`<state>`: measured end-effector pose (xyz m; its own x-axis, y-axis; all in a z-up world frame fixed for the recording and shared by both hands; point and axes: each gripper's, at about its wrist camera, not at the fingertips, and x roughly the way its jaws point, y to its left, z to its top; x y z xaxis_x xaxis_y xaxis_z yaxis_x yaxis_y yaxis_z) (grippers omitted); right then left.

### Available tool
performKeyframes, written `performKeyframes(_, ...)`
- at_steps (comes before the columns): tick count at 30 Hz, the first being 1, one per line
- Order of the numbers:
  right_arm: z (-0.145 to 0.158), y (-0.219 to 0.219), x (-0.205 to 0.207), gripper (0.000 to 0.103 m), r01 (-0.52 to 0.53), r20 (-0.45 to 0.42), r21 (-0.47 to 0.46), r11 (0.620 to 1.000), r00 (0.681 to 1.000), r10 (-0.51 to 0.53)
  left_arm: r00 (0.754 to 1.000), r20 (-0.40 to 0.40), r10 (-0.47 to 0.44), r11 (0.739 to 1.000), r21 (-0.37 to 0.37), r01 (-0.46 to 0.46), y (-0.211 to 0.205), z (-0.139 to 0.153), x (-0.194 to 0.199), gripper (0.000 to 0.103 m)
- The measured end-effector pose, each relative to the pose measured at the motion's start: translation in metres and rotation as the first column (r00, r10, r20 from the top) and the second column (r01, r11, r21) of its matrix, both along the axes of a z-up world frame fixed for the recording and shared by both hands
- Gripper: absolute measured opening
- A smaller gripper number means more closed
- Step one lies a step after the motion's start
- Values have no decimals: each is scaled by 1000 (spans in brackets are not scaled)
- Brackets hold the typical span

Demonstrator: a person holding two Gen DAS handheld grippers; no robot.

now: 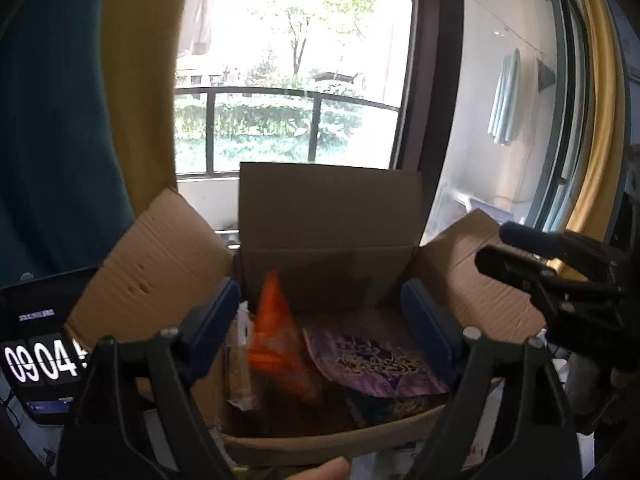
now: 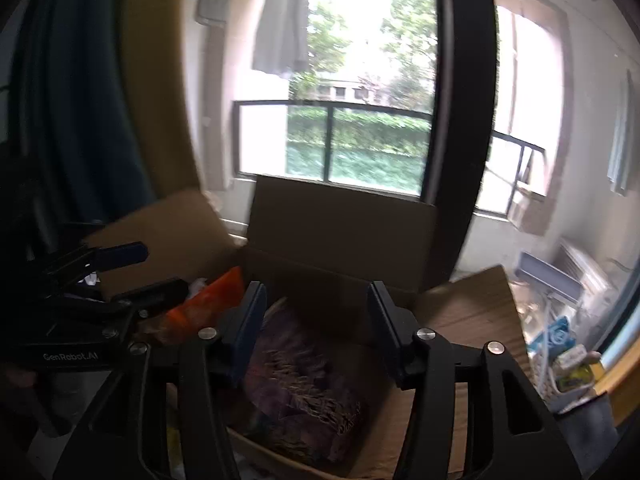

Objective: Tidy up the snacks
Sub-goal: 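Lower the orange bag and purple box into the box and open both grippers, then move both grippers back over the remaining snacks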

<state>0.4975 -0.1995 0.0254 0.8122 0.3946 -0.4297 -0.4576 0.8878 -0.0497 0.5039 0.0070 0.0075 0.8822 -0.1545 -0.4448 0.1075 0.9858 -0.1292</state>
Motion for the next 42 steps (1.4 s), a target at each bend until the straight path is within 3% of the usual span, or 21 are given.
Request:
performKeyframes(27,14,-24,-67,55,56,-29,53,997,998,-55,996,72,-49,999,1,49,3,35,-87,85)
performKeyframes(42,7,-41,-129,55,56,-43,58,997,998,-54,992,65,-108,994,14,107,-9,27,-143,85)
